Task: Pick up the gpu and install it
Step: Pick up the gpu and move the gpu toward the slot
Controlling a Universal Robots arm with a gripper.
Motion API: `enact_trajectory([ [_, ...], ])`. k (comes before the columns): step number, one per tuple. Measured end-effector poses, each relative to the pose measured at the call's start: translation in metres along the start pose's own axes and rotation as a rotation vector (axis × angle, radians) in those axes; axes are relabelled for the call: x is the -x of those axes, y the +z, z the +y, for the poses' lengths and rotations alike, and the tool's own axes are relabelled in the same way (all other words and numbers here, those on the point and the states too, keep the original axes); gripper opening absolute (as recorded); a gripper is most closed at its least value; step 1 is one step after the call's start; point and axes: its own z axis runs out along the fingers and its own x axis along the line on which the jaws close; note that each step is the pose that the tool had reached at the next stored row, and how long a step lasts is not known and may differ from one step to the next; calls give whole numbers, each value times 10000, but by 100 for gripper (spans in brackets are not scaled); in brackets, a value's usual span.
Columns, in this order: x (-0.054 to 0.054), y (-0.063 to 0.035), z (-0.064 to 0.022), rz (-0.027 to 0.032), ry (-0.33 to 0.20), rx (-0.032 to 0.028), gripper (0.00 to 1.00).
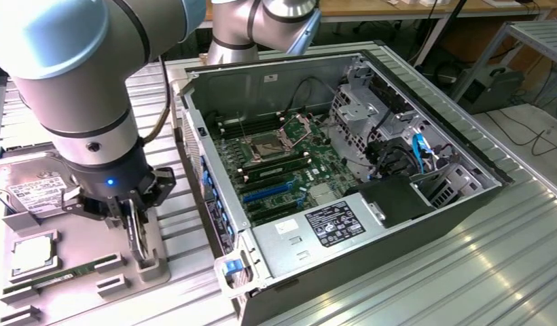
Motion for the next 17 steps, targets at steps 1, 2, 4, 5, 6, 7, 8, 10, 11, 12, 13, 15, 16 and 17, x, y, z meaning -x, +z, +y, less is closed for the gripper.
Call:
enact_trajectory([
  [1,0,-25,1,0,0,1,29],
  [2,0,-52,2,-1,0,2,29],
  [4,1,-91,4,-1,0,1,29],
  [5,1,-116,5,-1,0,1,29],
  [6,1,-135,5,-1,0,1,29],
  [7,1,-164,6,-2,0,1,29],
  [8,1,-186,7,-1,-1,1,29],
  [10,1,-234,9,-1,-1,1,29],
  [11,1,-255,10,-1,0,1,29],
  [12,1,-277,11,-2,0,1,29],
  [13,1,-301,12,-1,0,1,29],
  [15,2,-355,14,0,0,1,29],
  [16,2,-376,15,-1,0,1,29],
  [17,2,-393,15,-1,0,2,29],
])
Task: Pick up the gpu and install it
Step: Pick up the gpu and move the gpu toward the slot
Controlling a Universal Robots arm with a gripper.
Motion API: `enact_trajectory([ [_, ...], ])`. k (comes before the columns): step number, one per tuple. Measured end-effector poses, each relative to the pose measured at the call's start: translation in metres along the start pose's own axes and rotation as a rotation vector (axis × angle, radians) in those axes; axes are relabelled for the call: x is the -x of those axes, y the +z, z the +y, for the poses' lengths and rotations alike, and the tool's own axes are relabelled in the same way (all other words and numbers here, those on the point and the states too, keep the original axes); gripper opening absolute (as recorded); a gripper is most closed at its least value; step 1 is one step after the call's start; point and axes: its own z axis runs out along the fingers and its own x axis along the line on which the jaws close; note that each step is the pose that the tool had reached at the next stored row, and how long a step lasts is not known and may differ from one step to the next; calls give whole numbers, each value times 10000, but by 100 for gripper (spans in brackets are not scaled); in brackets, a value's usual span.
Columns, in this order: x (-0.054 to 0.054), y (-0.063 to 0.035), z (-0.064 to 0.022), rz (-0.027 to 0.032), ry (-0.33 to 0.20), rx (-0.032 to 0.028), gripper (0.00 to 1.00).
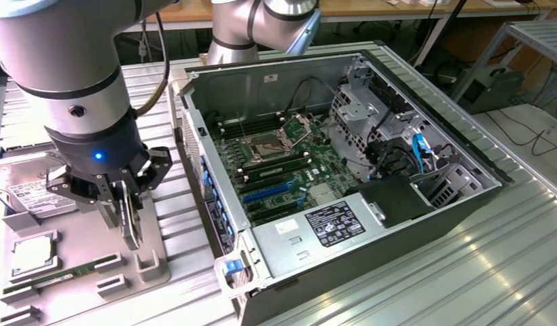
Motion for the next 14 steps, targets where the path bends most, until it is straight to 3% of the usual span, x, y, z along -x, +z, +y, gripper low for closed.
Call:
enact_trajectory([
  [14,1,-299,12,0,0,-1,29],
])
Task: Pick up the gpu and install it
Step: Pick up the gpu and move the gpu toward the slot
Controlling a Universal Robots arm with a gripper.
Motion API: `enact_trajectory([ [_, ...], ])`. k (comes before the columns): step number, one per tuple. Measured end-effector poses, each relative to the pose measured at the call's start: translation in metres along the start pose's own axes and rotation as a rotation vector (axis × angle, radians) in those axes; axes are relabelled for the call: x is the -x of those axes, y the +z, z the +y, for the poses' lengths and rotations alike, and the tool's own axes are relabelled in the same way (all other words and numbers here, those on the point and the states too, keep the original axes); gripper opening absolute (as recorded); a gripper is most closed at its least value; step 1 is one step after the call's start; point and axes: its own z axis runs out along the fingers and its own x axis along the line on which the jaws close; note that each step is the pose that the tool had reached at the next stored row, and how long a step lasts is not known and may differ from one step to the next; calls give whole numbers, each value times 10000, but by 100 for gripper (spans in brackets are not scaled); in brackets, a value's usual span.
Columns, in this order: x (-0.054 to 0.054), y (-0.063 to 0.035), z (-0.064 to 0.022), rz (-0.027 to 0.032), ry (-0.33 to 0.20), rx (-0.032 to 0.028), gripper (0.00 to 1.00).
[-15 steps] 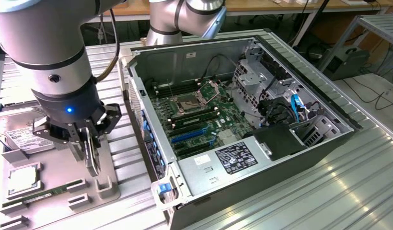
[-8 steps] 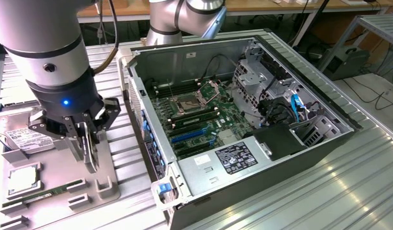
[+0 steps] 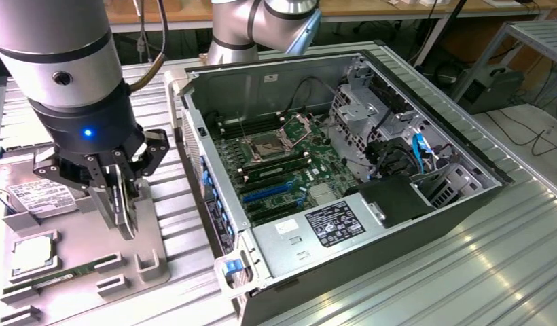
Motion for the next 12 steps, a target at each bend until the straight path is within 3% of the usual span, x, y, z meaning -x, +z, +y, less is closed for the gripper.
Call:
enact_trajectory([
  [12,1,-243,9,0,0,-1,29],
])
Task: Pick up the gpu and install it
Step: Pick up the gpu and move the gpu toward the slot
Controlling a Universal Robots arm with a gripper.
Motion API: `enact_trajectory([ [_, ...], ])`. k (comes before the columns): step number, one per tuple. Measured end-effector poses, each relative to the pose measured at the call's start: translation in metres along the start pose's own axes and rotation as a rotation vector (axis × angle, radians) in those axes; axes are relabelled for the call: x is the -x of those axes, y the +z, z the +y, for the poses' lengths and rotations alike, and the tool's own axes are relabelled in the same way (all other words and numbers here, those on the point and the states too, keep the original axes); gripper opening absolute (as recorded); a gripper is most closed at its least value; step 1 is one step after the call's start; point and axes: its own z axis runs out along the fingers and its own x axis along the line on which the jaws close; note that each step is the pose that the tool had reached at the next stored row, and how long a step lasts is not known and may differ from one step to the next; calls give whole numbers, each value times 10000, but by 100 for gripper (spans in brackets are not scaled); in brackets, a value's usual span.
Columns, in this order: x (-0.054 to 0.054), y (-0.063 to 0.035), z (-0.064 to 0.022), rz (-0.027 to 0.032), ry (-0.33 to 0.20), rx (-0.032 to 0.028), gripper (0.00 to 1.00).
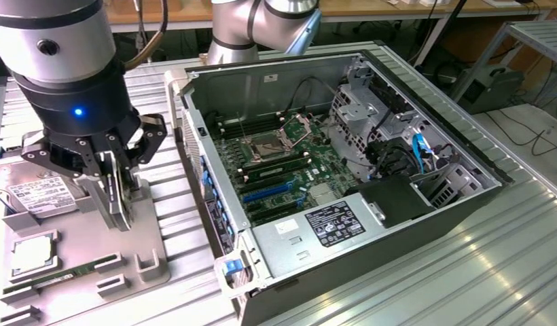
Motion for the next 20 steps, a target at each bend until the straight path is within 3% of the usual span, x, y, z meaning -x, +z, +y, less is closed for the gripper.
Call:
enact_trajectory([
  [20,2,-471,18,-1,-1,1,29],
])
